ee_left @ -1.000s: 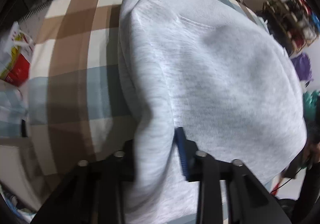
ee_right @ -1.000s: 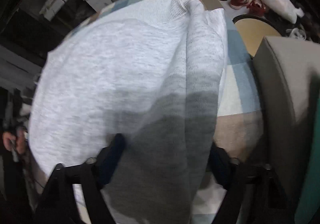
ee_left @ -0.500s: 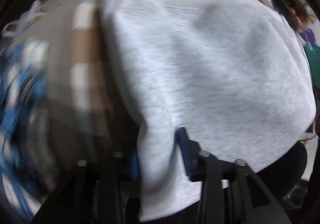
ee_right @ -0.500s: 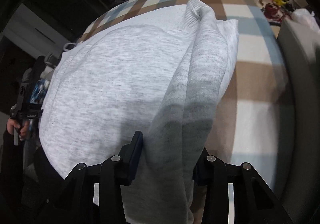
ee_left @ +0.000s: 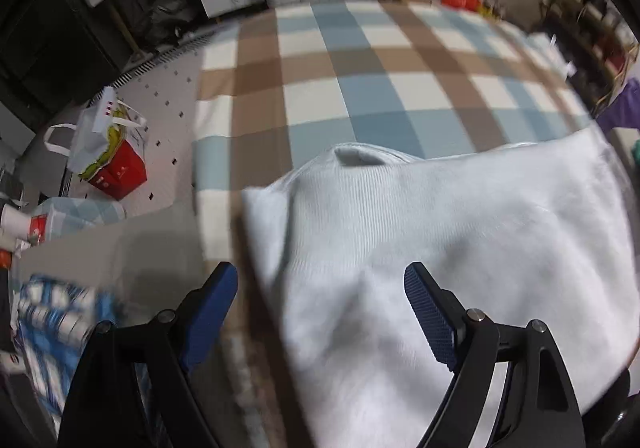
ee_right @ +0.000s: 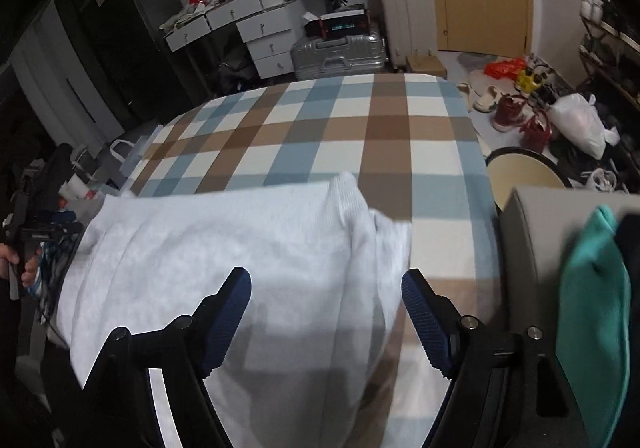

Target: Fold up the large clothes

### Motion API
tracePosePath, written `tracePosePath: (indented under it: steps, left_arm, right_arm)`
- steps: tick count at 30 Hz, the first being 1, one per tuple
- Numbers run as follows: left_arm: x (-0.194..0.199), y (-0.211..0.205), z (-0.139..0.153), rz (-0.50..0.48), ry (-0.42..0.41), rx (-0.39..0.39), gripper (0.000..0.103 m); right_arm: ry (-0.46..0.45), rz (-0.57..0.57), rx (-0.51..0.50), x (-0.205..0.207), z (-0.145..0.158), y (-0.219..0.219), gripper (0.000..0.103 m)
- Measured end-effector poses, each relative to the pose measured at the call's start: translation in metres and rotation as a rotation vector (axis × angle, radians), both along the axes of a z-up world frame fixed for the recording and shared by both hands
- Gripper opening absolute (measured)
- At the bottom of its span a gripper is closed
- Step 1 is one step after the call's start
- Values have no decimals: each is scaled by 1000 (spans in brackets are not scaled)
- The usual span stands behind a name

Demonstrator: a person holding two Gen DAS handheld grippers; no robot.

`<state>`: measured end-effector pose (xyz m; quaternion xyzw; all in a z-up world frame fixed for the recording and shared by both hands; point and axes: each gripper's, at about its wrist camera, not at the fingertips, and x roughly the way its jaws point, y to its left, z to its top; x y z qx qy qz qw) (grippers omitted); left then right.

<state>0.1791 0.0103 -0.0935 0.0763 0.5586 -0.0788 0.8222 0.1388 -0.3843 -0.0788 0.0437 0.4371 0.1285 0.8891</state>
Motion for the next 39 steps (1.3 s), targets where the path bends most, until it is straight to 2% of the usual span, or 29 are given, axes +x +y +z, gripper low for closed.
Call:
tracePosePath:
  steps: [1, 2, 6, 8, 9, 10, 11, 12, 15, 19, 22, 26, 28, 29, 31, 32, 35, 37, 39]
  left_arm:
    - [13, -9, -9, -12, 19, 12, 82]
    - [7, 9, -6, -32, 33, 18, 82]
    - [4, 2, -14, -100, 59, 70, 80]
    - [4, 1, -14, -117, 78, 47, 62]
    - [0, 1, -13, -123, 87, 16, 49]
    - [-1, 1, -12, -127, 86, 4, 33]
    - [-6, -1, -10, -141, 78, 8, 26]
    - [-9, -4, -10, -153, 71, 20, 18]
    - [-20, -7, -4, -177, 21, 47, 12]
    - [-29, -2, 19, -151, -57, 42, 5]
    - [-21, 6, 39, -125, -101, 19, 5]
    - [1, 13, 47, -66, -96, -38, 4]
    - [11, 9, 33, -55, -84, -16, 4]
    - [17, 5, 17, -67, -58, 17, 4]
    - [25, 5, -16, -51, 4, 35, 5]
    - [25, 4, -28, -52, 28, 37, 5]
    - [14, 0, -21, -48, -42, 92, 20]
    - [3, -2, -7, -36, -86, 201, 46]
    - [-17, 2, 19, -33, -167, 265, 51]
  right_arm:
    - [6, -3, -22, 9, -3, 0, 78]
    - [17, 2, -60, 20, -7, 6, 78]
    - [91, 22, -222, 44, -35, 21, 73]
    - [148, 30, -234, 54, -52, 22, 45]
    - [167, 32, -230, 57, -58, 21, 22]
    - [171, 29, -232, 56, -59, 22, 18]
    - [158, 34, -234, 53, -58, 23, 16]
    - [141, 49, -229, 49, -55, 24, 9]
    - [71, 69, -204, 35, -39, 23, 9]
    - [-52, 58, -177, 13, -10, 20, 9]
    - [-130, 24, -177, 4, 7, 15, 8]
    - [-187, -35, -211, 12, 13, 11, 8]
    - [-170, -55, -228, 21, 6, 12, 8]
    - [-151, -62, -247, 29, -2, 14, 8]
    - [-104, -58, -316, 44, -25, 21, 8]
    - [-38, -51, -349, 56, -45, 24, 8]
    - [56, -7, -413, 65, -75, 35, 8]
    - [36, 0, -451, 60, -67, 40, 12]
    - [31, -32, -459, 50, -45, 37, 23]
